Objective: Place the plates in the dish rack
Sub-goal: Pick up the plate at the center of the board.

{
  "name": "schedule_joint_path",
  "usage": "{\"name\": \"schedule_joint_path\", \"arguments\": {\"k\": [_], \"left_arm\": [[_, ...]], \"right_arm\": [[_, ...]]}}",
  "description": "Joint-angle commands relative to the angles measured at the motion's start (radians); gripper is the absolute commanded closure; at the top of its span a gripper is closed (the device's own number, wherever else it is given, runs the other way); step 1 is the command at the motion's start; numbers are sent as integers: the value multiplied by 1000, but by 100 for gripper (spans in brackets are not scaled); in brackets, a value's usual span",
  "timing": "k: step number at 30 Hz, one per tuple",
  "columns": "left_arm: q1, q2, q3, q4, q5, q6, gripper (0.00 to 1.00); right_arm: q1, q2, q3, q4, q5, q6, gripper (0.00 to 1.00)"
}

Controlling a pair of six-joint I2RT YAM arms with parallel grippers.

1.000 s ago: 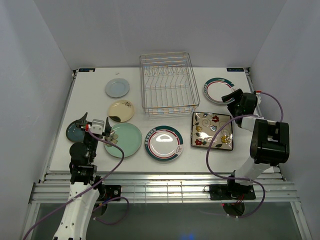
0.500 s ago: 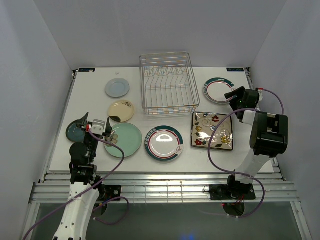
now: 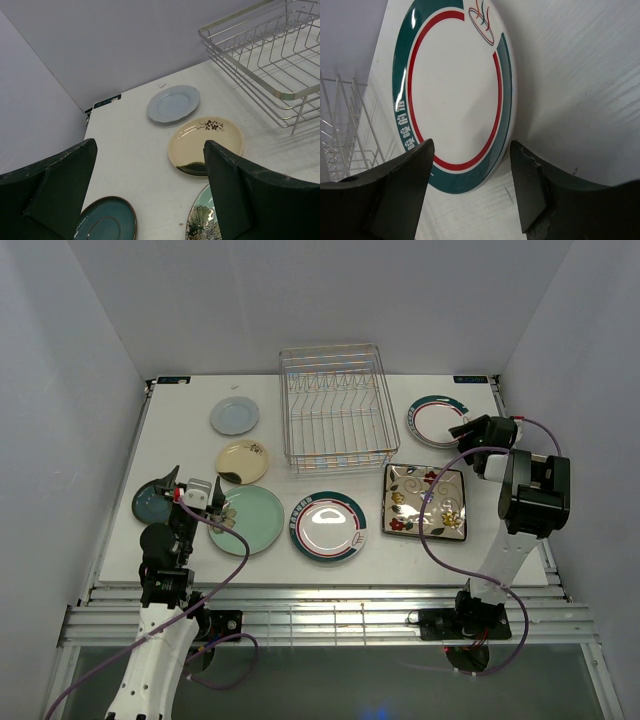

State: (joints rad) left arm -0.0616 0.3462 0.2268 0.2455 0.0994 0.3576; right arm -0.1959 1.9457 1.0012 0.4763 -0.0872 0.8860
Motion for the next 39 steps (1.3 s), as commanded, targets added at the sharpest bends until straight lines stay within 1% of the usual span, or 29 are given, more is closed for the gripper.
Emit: {"name": "schedule_joint_path", "arguments": {"k": [1, 2, 4, 10, 14, 16, 17, 19, 20, 22, 30, 39], "left_arm": [[3, 5, 3, -2, 23, -2, 2], [3, 7, 3, -2, 23, 0, 2], [3, 8, 6, -2, 26, -2, 2], [3, 10, 6, -2, 28, -2, 2], [3, 10, 6, -3, 28, -2, 2], [3, 7, 6, -3, 26, 0, 2], [3, 5, 6, -3, 26, 0, 2], [3, 4, 5, -3, 26, 1, 2], [3, 4, 5, -5, 26, 1, 2], [3, 4, 5, -3, 26, 1, 2], [3, -3, 2, -5, 28, 1, 2], [3, -7, 2, -9, 19, 3, 2]], "right_arm": [[-5, 33, 50, 54, -23, 24, 34], [-5, 41, 59, 58, -26, 27, 36], [-5, 55, 69, 58, -31, 31, 37], [-5, 97, 85, 70, -40, 48, 50], [-7, 102, 83, 68, -42, 64, 62], [-7, 102, 80, 70, -45, 70, 66], [-7, 102, 79, 68, -45, 74, 73], [-10, 101, 71, 68, -48, 86, 80], [-10, 99, 70, 68, -51, 90, 86], [-14, 96, 62, 68, -54, 100, 92], [-25, 29, 24, 84, -25, 108, 92], [-25, -128, -12, 123, 6, 122, 92]]}}
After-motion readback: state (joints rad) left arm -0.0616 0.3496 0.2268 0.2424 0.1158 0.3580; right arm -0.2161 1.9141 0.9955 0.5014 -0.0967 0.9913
